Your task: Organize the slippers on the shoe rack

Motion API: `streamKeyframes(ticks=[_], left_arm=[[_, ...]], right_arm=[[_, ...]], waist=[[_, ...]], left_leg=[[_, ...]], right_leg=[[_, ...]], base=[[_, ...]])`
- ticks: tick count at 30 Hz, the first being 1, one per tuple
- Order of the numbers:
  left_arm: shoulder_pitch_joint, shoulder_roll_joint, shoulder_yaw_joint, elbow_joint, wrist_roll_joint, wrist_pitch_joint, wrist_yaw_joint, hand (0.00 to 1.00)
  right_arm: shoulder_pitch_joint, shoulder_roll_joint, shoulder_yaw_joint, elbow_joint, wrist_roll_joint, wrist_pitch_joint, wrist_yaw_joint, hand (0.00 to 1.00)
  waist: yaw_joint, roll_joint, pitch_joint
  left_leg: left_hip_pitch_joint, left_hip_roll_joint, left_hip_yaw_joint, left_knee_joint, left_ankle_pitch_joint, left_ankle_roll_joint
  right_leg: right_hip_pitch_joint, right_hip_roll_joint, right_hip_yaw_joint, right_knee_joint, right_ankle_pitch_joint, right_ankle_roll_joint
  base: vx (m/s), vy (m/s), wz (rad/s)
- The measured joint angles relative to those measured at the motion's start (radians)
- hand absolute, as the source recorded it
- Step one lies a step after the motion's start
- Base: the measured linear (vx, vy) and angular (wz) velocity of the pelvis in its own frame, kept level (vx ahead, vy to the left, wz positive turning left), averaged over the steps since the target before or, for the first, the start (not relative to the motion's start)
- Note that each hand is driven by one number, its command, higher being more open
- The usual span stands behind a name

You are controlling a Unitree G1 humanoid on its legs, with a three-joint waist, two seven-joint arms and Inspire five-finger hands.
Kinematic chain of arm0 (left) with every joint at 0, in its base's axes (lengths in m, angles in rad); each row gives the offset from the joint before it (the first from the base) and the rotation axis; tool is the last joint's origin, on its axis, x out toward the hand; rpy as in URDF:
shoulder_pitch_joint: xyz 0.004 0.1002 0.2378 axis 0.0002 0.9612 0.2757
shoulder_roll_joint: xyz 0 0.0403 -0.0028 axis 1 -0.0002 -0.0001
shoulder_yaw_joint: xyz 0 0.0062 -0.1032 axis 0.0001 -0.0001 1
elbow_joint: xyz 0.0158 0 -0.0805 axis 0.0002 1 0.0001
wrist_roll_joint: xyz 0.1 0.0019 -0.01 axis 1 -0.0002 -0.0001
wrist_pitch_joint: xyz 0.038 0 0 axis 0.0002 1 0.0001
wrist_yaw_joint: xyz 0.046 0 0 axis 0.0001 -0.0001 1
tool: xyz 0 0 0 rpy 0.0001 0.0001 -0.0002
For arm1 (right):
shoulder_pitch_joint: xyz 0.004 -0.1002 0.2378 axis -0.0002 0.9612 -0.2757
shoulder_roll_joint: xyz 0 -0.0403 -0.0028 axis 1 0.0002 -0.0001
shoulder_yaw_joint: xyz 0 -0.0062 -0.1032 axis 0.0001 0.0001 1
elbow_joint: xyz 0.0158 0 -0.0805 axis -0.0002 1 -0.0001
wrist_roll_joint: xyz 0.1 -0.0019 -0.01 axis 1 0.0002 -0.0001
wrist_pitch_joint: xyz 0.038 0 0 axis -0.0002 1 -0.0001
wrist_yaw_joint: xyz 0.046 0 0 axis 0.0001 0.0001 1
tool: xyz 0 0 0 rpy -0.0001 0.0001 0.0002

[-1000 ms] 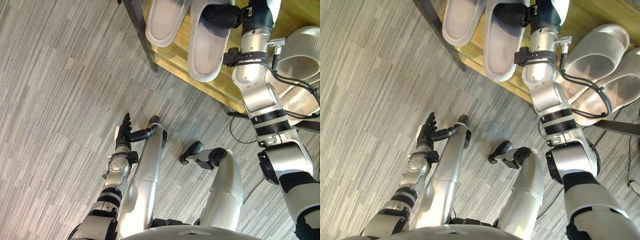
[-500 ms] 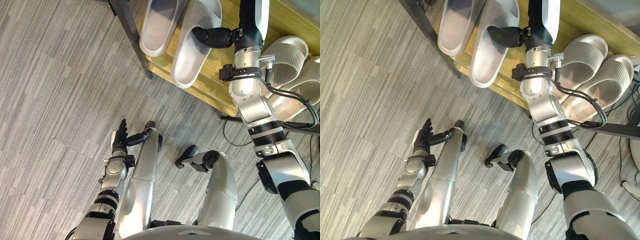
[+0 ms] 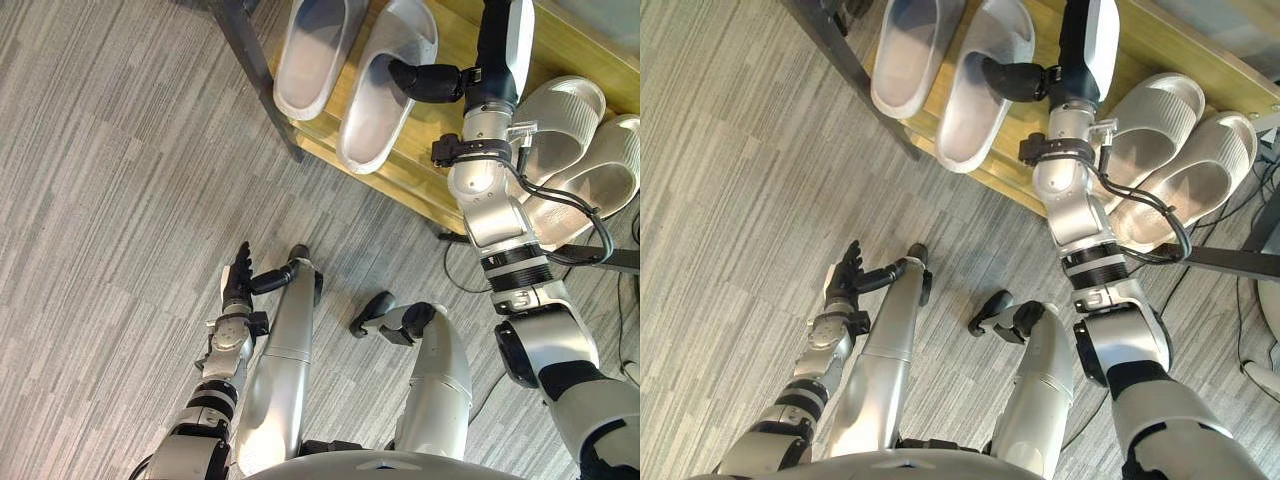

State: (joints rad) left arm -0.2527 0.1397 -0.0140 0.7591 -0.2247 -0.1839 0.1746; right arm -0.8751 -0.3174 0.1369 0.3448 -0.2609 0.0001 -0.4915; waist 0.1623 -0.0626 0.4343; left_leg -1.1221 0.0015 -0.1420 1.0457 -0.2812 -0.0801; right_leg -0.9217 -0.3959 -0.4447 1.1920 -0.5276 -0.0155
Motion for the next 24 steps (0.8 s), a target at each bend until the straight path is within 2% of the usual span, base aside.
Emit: streamKeyframes(ticks=[3, 5, 6, 13, 19, 24], left_arm=[[0.000, 0.001, 0.002, -0.001, 0.000, 0.011, 0.001, 1.00], [0.000, -0.002, 0.015, 0.000, 0.000, 0.023, 0.000, 1.00], [0.000, -0.002, 0.016, 0.001, 0.000, 0.025, 0.000, 1.00], [0.014, -0.003, 0.041, 0.002, 0.000, 0.048, 0.000, 1.00], [0.026, -0.003, 0.043, 0.002, -0.001, 0.055, -0.004, 1.00], [0.035, -0.006, 0.062, 0.003, -0.002, 0.059, -0.009, 1.00]], right_arm=[[0.074, 0.053, -0.010, -0.083, 0.029, -0.001, -0.001, 1.00], [0.200, 0.137, -0.024, -0.191, 0.053, -0.013, -0.003, 1.00], [0.218, 0.147, -0.025, -0.205, 0.063, -0.017, -0.003, 1.00], [0.491, 0.299, -0.032, -0.403, 0.204, -0.104, -0.004, 1.00], [0.625, 0.351, -0.003, -0.410, 0.375, -0.134, 0.074, 1.00], [0.647, 0.356, 0.038, -0.370, 0.502, -0.141, 0.139, 1.00]], waist=[[-0.002, 0.000, 0.000], [-0.004, 0.000, 0.000], [-0.005, 0.000, 0.000], [-0.011, 0.007, -0.005], [-0.018, 0.015, -0.011], [-0.024, 0.015, -0.016]], left_leg=[[0.006, 0.004, 0.004, -0.001, 0.000, 0.000], [0.030, 0.009, 0.008, -0.007, -0.001, 0.001], [0.034, 0.010, 0.008, -0.008, -0.001, 0.001], [0.062, 0.033, 0.021, -0.010, -0.007, 0.004], [0.092, 0.043, 0.028, -0.020, -0.009, 0.001], [0.108, 0.052, 0.029, -0.042, -0.005, -0.005]], right_leg=[[0.008, 0.003, 0.000, -0.005, 0.000, 0.000], [0.033, 0.008, -0.002, -0.014, 0.000, 0.001], [0.036, 0.008, -0.002, -0.015, 0.000, 0.001], [0.055, 0.030, 0.009, -0.028, 0.011, 0.001], [0.075, 0.040, 0.019, -0.036, 0.015, -0.001], [0.087, 0.052, 0.016, -0.060, 0.024, -0.003]], base=[[0.00, 0.050, -0.02], [-0.01, 0.036, -0.02], [-0.01, 0.024, -0.04], [-0.04, 0.048, -0.10], [-0.04, 0.039, -0.07], [-0.03, 0.030, -0.04]])
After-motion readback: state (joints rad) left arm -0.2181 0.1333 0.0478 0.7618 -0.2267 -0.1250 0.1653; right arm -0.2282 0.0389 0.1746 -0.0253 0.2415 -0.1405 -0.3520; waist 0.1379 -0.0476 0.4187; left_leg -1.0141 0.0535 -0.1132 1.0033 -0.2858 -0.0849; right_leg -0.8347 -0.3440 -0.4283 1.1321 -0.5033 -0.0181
